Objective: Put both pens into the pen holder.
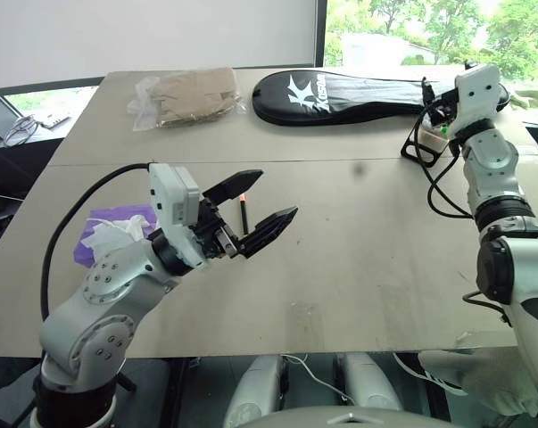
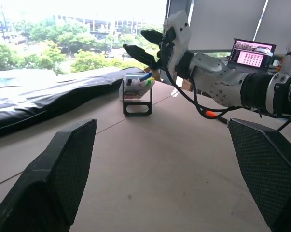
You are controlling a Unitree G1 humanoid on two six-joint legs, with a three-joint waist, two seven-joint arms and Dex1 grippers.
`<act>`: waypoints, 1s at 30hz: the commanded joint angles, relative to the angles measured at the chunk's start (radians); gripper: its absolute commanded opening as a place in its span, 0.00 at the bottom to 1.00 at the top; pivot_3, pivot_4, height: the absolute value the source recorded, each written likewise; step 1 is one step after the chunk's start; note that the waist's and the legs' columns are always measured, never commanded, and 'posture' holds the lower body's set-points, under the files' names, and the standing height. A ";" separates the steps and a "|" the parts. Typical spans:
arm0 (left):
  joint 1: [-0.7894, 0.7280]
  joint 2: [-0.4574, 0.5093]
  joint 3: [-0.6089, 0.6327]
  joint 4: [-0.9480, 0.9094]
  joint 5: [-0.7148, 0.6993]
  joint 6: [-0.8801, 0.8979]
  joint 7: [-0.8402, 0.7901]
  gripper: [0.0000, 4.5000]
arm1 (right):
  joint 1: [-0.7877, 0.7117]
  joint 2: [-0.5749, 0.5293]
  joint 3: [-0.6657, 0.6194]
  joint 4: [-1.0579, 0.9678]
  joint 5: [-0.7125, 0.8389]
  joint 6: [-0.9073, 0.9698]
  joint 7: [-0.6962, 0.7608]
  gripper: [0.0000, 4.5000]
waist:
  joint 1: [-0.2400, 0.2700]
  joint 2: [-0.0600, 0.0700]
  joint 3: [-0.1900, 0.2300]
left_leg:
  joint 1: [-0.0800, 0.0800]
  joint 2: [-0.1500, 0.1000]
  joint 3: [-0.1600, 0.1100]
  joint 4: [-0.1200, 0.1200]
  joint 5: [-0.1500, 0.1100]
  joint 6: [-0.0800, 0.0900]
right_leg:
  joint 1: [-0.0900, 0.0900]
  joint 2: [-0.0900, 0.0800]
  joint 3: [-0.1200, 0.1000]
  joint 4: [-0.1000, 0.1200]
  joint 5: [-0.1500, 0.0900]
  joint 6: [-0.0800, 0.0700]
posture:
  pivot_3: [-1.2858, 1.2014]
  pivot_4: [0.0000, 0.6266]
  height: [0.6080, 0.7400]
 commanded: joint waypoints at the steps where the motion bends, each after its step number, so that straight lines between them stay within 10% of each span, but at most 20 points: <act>1: 0.008 0.007 0.000 -0.018 0.011 -0.006 0.003 1.00 | 0.006 -0.016 -0.011 -0.036 0.013 -0.025 -0.005 0.99 | 0.000 0.000 0.000 | 0.000 0.000 0.000 0.000 0.000 0.000 | 0.000 0.000 0.000 0.000 0.000 0.000 | 0.52 0.24 1.00; 6: 0.050 0.000 0.019 -0.009 0.011 0.124 0.197 1.00 | 0.114 -0.009 -0.035 -0.266 0.192 0.078 0.349 0.99 | 0.001 0.000 0.000 | 0.000 0.000 0.000 0.000 0.000 0.000 | 0.000 0.000 0.000 0.000 0.000 0.000 | 0.52 0.24 1.00; 11: -0.089 -0.063 0.030 0.078 0.004 0.418 0.591 1.00 | 0.483 -0.129 0.020 -0.940 0.495 0.586 0.748 0.99 | 0.027 0.000 0.000 | -0.003 0.001 -0.007 0.004 -0.001 0.001 | 0.002 -0.001 -0.003 0.000 0.000 0.000 | 0.52 0.24 1.00; 19: -0.414 -0.176 0.025 0.323 0.086 0.946 0.836 1.00 | 0.754 -0.271 0.033 -1.383 0.611 0.927 0.798 0.99 | 0.032 -0.004 0.000 | -0.001 -0.001 -0.006 0.013 -0.003 0.005 | 0.001 0.000 -0.005 0.012 0.001 0.001 | 0.52 0.24 1.00; 28: -0.555 -0.311 -0.030 0.588 0.201 1.038 0.701 1.00 | 0.851 -0.270 0.075 -1.531 0.526 0.989 0.706 0.99 | 0.042 -0.005 0.000 | 0.000 -0.002 -0.004 0.014 0.000 0.000 | 0.001 -0.001 -0.003 0.013 0.001 0.001 | 0.52 0.24 1.00; 30: -0.557 -0.311 -0.061 0.610 0.216 1.040 0.677 0.87 | 0.867 -0.269 0.078 -1.555 0.537 1.008 0.708 1.00 | 0.048 -0.005 0.000 | 0.000 -0.002 -0.005 0.014 0.000 0.000 | 0.002 -0.002 -0.005 0.013 0.001 0.001 | 0.52 0.24 1.00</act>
